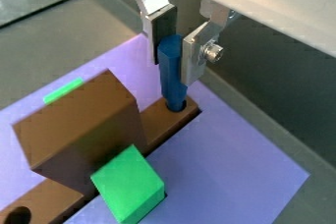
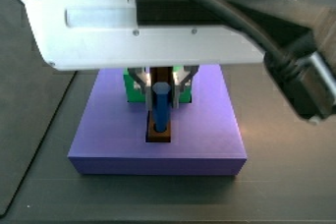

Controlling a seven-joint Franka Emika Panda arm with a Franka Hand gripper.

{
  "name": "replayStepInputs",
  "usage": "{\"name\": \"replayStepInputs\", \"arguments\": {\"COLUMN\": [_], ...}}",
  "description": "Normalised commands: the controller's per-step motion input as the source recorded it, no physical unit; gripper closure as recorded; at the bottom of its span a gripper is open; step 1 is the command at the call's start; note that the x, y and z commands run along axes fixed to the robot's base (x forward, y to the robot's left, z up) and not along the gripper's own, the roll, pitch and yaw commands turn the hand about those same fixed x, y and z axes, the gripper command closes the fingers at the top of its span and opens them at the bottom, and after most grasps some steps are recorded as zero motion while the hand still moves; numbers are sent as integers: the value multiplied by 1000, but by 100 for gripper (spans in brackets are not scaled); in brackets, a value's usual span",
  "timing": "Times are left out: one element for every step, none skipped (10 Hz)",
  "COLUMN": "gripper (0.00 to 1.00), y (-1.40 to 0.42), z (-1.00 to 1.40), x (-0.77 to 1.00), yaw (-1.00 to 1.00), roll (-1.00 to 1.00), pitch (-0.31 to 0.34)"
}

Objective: Pick up the blue object. Move up. Move to above the board. Insert the blue object.
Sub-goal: Insert the blue object.

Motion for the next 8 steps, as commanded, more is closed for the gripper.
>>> {"name": "replayStepInputs", "arguments": {"gripper": [100, 100, 100, 100, 100, 100, 100, 100], "y": [0, 0, -131, -234, -243, -34, 0, 0], "z": [-557, -560, -463, -306, -329, -417, -137, 0], "x": [-174, -71, 0, 0, 26, 0, 0, 0], "yaw": [0, 0, 0, 0, 0, 0, 0, 0], "roll": [181, 86, 49, 0, -29, 0, 0, 0], "pitch": [-69, -79, -59, -4, 0, -36, -11, 0]}}
